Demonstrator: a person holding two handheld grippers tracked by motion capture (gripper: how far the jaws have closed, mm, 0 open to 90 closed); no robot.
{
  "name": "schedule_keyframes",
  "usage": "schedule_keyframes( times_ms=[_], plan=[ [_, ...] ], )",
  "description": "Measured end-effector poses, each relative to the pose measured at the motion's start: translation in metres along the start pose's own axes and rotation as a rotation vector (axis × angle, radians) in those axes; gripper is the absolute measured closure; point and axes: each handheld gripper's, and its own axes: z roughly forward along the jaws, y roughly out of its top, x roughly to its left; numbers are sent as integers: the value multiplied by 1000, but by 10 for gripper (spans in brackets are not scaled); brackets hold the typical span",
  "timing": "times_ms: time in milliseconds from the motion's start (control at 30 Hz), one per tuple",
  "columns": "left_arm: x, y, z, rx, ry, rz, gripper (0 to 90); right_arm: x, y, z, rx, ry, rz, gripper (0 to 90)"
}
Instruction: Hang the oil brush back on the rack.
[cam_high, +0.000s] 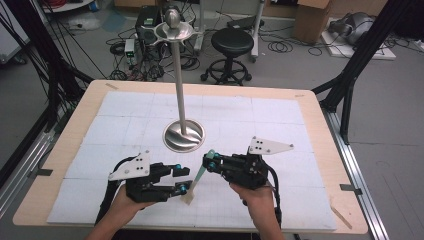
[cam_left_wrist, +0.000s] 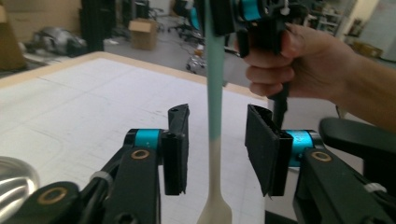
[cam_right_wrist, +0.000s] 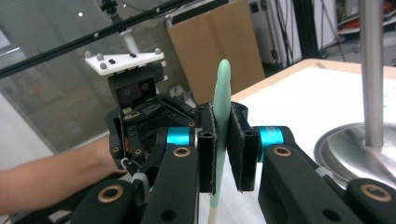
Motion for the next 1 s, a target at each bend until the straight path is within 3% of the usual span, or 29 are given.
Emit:
schedule_keyframes(
  times_ms=[100, 200, 400, 567, 700, 867, 900, 933, 967, 1000],
  plan=[
    [0, 3, 6, 31, -46, 4, 573, 0, 3, 0, 6, 31, -20, 826],
    [3, 2, 10, 44, -54, -9, 573, 0, 4, -1, 9, 72, -37, 826],
    [4, 2, 12, 33, -91, -22, 593, 0, 5, 1, 14, 148, -70, 826],
    [6, 3, 12, -1, -144, -35, 665, 1, 5, 3, 28, 192, -93, 826],
    [6, 2, 13, 8, -166, -30, 726, 1, 5, 4, 27, 213, -123, 826],
    [4, 1, 16, 19, -162, -10, 832, 3, 4, 6, 37, 218, -123, 819],
    [4, 1, 16, 25, -152, -5, 836, 3, 4, 6, 35, 206, -120, 779],
    [4, 1, 16, 31, -139, -1, 839, 3, 3, 5, 15, 180, -109, 581],
    [4, 1, 16, 32, -122, -2, 839, 4, 3, 4, -15, 138, -94, 476],
    [5, 1, 15, 30, -110, -2, 839, 3, 2, 0, -38, 109, -79, 437]
  ],
)
